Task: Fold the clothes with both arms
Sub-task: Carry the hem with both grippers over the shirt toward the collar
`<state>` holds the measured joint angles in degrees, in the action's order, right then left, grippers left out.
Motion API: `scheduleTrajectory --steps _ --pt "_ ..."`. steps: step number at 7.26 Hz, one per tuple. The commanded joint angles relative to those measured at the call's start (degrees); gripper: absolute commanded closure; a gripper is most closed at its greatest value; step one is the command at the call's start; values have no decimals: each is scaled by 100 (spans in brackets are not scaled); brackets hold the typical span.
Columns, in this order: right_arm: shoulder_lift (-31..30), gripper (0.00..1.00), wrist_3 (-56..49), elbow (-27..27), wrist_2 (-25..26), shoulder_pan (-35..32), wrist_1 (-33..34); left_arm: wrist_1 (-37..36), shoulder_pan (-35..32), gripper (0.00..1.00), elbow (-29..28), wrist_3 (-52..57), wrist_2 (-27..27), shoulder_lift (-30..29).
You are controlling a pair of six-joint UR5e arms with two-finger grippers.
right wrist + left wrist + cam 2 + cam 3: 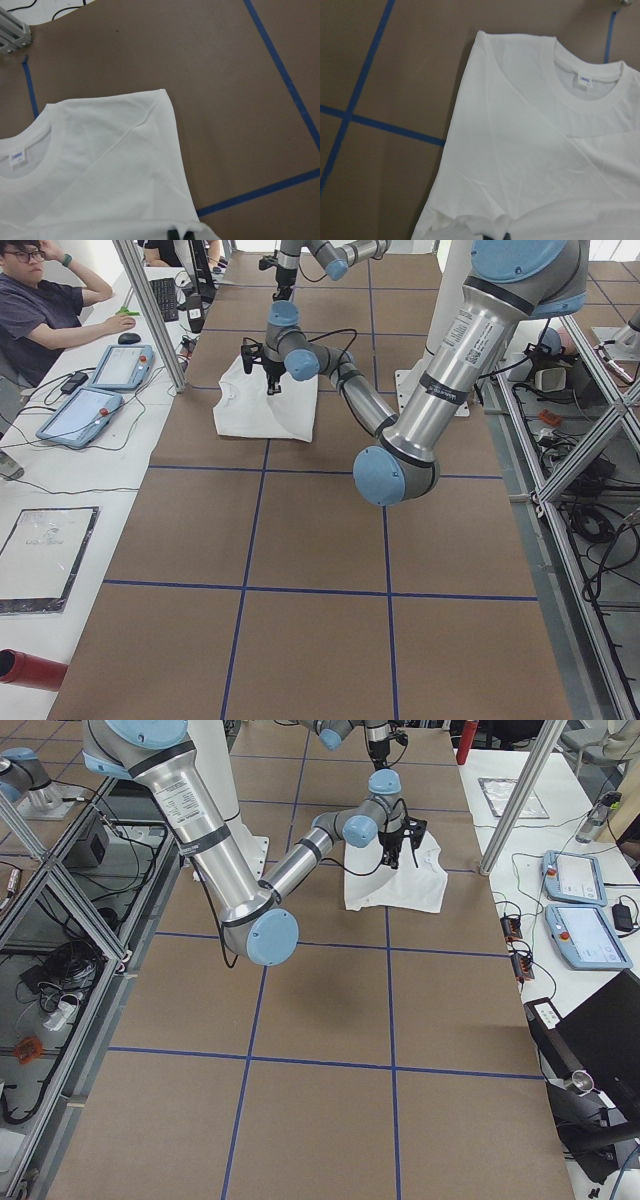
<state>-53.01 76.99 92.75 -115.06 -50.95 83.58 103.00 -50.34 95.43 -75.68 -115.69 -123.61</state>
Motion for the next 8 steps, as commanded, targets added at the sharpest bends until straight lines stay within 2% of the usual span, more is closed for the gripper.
scheduleTrajectory --steps 1,3,4,8 --pt "843 100 -376 -1325 -130 -169 -96 946 -107 100 -1276 27 3 -443" --pt "1030 100 -395 -2248 -227 -204 -901 1510 -248 100 -2060 62 3 -638" --pt "1082 100 -473 -2470 -236 -222 -966 1687 -257 100 -2394 63 12 -751" --pt "1161 100 -658 -2849 -219 -213 -1002 1968 -257 100 -3256 89 65 -1120"
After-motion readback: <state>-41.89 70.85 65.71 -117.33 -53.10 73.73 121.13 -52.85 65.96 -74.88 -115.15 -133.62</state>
